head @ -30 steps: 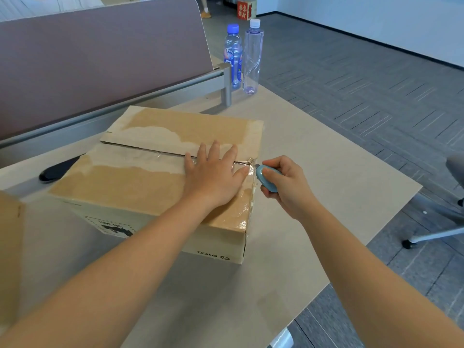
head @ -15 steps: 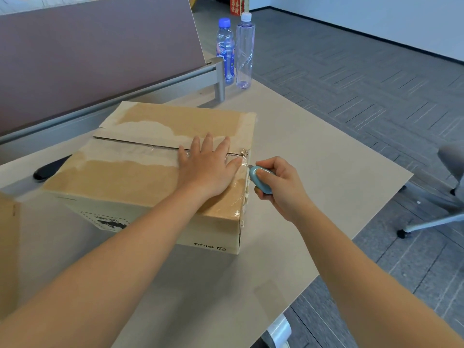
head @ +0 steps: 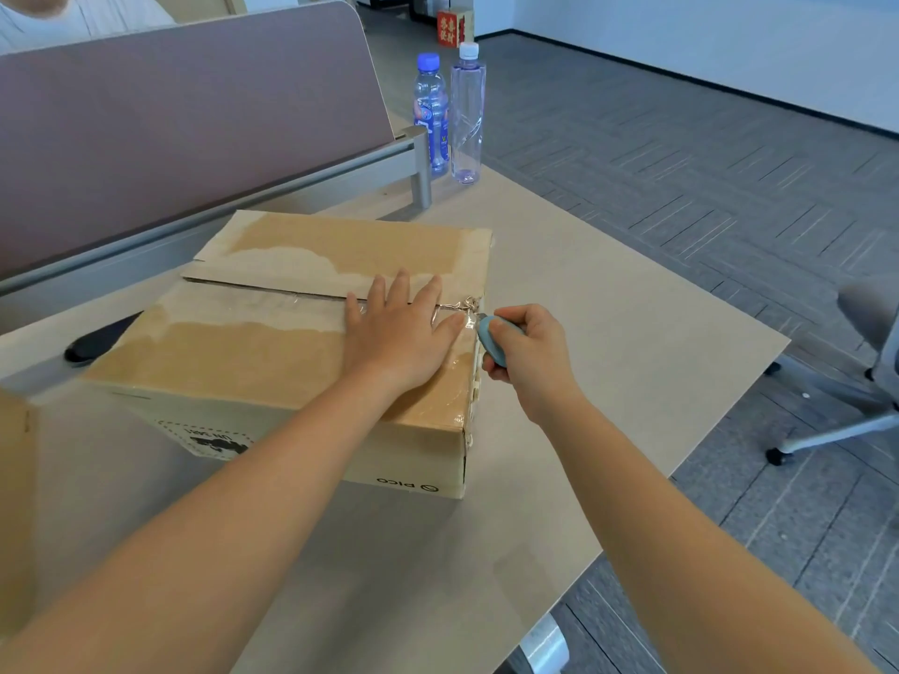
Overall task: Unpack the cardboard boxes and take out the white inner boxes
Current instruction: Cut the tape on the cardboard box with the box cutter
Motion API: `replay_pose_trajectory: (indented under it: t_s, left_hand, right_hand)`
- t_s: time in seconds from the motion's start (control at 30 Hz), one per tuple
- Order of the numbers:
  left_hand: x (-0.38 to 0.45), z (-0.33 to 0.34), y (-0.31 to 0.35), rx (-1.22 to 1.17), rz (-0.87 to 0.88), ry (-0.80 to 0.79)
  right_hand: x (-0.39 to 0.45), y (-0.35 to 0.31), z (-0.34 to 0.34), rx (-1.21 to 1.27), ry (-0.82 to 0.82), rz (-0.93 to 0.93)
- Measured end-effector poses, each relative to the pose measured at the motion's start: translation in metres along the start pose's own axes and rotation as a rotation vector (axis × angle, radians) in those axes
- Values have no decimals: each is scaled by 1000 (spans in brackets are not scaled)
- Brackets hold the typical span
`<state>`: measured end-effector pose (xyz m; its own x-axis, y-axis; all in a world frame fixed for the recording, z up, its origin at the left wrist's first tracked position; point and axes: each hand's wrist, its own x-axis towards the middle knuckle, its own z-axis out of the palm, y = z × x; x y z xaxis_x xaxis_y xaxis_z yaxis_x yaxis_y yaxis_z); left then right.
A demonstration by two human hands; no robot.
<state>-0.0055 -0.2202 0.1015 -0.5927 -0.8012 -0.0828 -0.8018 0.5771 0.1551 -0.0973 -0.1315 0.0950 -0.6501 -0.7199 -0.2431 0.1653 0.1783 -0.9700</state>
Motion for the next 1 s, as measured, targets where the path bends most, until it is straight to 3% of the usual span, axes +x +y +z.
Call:
replay_pose_trajectory:
  t_s: [0.23, 0.53, 0.83, 1.0]
  left_hand:
    - [1, 1, 0, -11, 0, -4]
    - [3, 2, 1, -12, -8, 0]
    - [-1, 0, 1, -29, -11, -7]
    - [-5, -1, 6, -49, -67, -17]
  right_hand:
    - [0, 4, 1, -3, 2, -6]
    - [-5, 10, -2, -142, -30, -165]
    - [-9, 6, -19, -304, -150, -172]
    - [1, -3, -33, -135, 3, -85]
